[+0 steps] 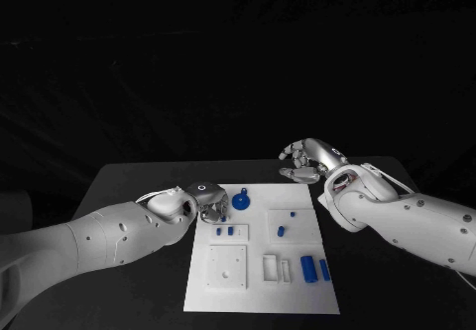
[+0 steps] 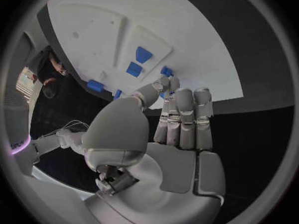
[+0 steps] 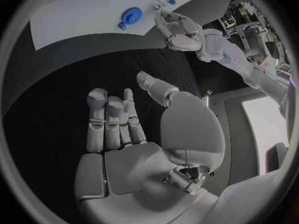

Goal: Assemble the parts on the task board

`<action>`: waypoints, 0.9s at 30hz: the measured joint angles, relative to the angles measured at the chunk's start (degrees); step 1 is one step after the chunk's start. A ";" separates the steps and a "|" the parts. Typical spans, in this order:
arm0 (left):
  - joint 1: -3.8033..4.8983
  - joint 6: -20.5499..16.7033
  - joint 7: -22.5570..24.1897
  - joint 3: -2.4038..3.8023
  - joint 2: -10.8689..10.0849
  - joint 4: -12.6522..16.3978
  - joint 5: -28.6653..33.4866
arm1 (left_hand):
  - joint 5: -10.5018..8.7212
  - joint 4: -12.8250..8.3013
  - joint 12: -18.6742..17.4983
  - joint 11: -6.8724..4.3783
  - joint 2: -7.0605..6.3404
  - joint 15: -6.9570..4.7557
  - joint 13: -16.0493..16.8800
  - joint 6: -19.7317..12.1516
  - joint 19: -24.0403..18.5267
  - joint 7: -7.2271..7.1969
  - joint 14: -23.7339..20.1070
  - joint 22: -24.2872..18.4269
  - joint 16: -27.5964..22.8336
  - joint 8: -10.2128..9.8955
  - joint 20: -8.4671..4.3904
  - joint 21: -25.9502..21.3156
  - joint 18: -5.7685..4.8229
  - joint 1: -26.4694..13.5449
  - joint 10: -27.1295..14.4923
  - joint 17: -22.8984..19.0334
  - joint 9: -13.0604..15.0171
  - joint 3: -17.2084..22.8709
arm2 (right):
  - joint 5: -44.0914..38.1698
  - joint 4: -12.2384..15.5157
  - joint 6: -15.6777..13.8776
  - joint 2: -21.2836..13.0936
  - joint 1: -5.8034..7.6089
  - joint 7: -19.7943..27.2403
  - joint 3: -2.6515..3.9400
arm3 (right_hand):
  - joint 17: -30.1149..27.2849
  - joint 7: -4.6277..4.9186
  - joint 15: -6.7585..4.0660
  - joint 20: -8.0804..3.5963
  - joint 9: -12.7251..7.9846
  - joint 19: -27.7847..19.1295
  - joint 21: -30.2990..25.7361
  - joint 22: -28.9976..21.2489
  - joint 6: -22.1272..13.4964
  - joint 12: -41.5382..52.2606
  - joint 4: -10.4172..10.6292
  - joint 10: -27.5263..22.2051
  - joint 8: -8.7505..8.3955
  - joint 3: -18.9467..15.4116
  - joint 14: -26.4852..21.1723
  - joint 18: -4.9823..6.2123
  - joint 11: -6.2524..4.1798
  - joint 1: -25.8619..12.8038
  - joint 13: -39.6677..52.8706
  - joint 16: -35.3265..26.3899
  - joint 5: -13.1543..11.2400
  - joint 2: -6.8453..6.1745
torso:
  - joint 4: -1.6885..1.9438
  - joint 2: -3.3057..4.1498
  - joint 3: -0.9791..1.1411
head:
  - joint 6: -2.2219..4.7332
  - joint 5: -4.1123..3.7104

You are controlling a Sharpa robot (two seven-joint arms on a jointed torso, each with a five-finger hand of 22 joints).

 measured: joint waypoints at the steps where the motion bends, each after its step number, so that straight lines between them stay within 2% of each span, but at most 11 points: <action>1: 0.00 0.03 -0.05 0.00 0.01 -0.01 0.03 | 0.00 0.00 0.00 0.00 0.00 0.00 0.00 0.00 0.00 0.00 0.00 0.00 0.00 0.00 0.00 0.00 0.00 0.00 0.00 0.00 0.00 0.00 | 0.00 0.01 0.00 -0.03 0.00 0.00 0.00 | 0.00 0.00 0.00 0.00 0.00 0.00 0.00 0.00 0.00 0.00 0.13 0.00 0.00 0.13 0.00 0.00 0.00 0.00 0.00 0.00 0.00 0.00 | 0.00 0.00 0.00 | 0.00 -0.01; 13: 0.01 0.14 -0.21 0.00 -0.20 -0.38 0.96 | 0.00 0.00 0.00 0.00 0.00 0.00 -0.01 -0.22 0.13 0.19 0.00 0.06 -0.63 -0.21 -0.11 0.00 0.02 0.00 0.00 0.00 -0.29 0.00 | 0.00 0.06 0.00 -0.18 0.00 -0.02 0.00 | 0.00 0.13 0.00 0.01 -0.05 0.00 0.00 -0.01 0.12 0.00 0.13 0.00 0.00 0.13 0.00 0.00 0.00 0.00 0.01 0.00 0.00 0.00 | 0.04 -0.03 0.04 | 0.09 0.04; 15: 0.01 0.02 -0.21 0.00 -0.35 -0.46 1.39 | 0.00 -0.24 -0.25 0.00 -0.03 0.00 -0.07 -0.64 0.13 0.61 0.00 0.07 -0.63 -0.30 -0.11 0.00 0.02 0.03 0.00 0.00 -0.44 0.23 | 0.00 0.05 0.01 -0.20 0.00 -0.02 0.00 | 0.00 0.13 0.00 0.01 -0.05 0.00 0.00 -0.01 0.11 0.00 0.13 0.00 0.00 0.13 0.00 0.00 0.00 0.00 -0.04 0.00 0.00 0.00 | 0.04 -0.03 0.02 | 0.09 0.04; 18: 0.01 -0.51 -0.11 0.00 -0.65 -0.54 2.26 | 0.00 -0.32 -0.68 0.38 -0.85 0.00 -0.30 -1.43 0.13 1.02 0.00 0.14 -0.69 -0.78 -0.11 0.00 0.02 0.86 -0.38 0.01 -0.74 0.29 | 0.01 0.00 0.01 -0.22 0.00 -0.03 0.00 | 0.00 0.13 0.00 0.01 -0.05 -0.01 0.00 -0.01 0.11 -0.01 0.13 0.00 0.00 0.13 0.00 0.00 0.00 0.00 -0.04 0.00 0.00 0.00 | 0.05 -0.03 0.00 | 0.10 0.04; 22: 0.01 -1.65 0.32 0.03 -1.03 -0.77 3.63 | 0.00 -1.27 -1.73 1.01 -3.40 0.78 -0.96 -4.67 0.12 2.14 -0.10 0.22 -0.96 -2.51 -0.10 0.00 -0.03 2.18 -2.98 0.26 -1.54 0.46 | 0.01 -0.04 0.02 -0.25 0.01 -0.03 0.00 | 0.00 0.13 0.00 0.09 -0.04 -0.09 0.00 -0.01 0.11 -0.01 0.13 0.00 0.00 0.13 0.00 0.00 0.00 0.00 -0.05 0.00 0.00 0.00 | 0.07 -0.03 0.00 | 0.15 0.04; 27: 0.02 -2.56 1.06 0.04 -1.14 -0.94 5.10 | 0.00 -1.27 -1.75 0.66 -5.34 1.38 -1.50 -5.56 0.11 2.46 0.04 0.40 -0.96 -2.63 -0.09 0.00 -0.07 3.69 -3.94 0.60 -1.65 0.46 | 0.01 -0.10 0.03 -0.31 0.01 -0.04 0.00 | 0.00 0.13 0.00 0.09 -0.04 -0.09 0.00 -0.01 0.10 -0.01 0.13 0.00 0.00 0.13 0.00 0.00 0.00 0.00 -0.04 0.00 0.00 0.00 | 0.05 -0.02 -0.01 | 0.16 0.02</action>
